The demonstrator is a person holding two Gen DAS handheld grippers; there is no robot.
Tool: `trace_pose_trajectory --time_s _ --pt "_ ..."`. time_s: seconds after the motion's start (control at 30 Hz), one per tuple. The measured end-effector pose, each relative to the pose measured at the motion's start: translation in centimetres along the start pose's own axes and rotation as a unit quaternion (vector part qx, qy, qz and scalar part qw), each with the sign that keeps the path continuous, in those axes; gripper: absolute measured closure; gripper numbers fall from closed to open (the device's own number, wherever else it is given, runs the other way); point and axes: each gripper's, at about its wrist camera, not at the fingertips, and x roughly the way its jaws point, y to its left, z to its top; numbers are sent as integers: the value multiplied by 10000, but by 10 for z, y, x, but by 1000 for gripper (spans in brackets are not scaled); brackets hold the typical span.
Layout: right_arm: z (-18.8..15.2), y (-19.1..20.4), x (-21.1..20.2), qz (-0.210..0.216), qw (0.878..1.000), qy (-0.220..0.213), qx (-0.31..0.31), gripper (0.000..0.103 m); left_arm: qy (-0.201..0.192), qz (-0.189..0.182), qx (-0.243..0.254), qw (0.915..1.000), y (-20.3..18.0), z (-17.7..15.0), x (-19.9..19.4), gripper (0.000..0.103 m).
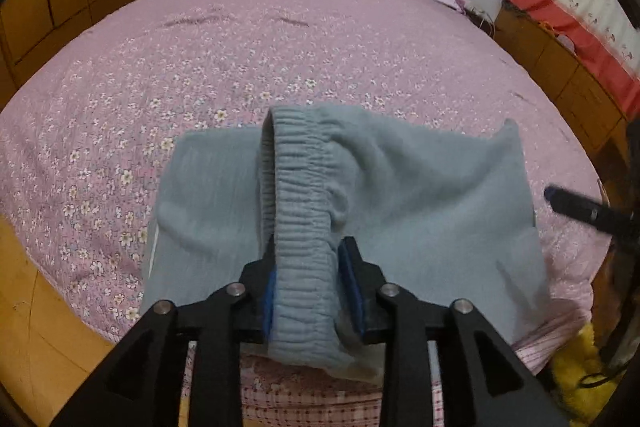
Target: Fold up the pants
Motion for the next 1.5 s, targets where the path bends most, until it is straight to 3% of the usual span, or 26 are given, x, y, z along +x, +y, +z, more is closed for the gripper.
trace_pose_trajectory --time_s 0.3,0.6,0.73,0.77,0.83,0.87,0.97,1.17,1.3,1.5 --pt "55 81 42 321 9844 453 -1672 27 -234 -250 -431 9985 28 -12 -25 58" --pt "76 157 112 655 9462 1107 -2969 27 -158 -725 -1054 9917 53 -28 -35 58" --pt "72 172 137 611 9264 1386 -3447 27 -203 -897 -1316 9870 65 -39 -43 58" --pt "68 176 146 618 9190 1526 -3583 32 -205 -894 -1334 9868 65 -39 -43 58" --pt "63 175 155 580 9119 1681 -3700 61 -225 -873 -1370 9865 69 -40 -43 58" --pt "63 173 159 345 9124 1662 -3725 79 -229 -877 -1394 9861 71 -40 -43 58" --pt "73 159 158 450 9279 1588 -3342 88 -204 -1040 -1524 9826 78 -39 -37 58" --pt "73 150 164 457 9350 1562 -3151 88 -121 -1150 -1569 9808 77 -35 -25 57" --pt "74 150 165 503 9357 1600 -3103 85 -26 -1342 -1774 9750 78 -32 -16 57" --pt "75 154 170 443 9349 1544 -3166 79 -39 -1249 -1795 9758 77 -30 -5 58"
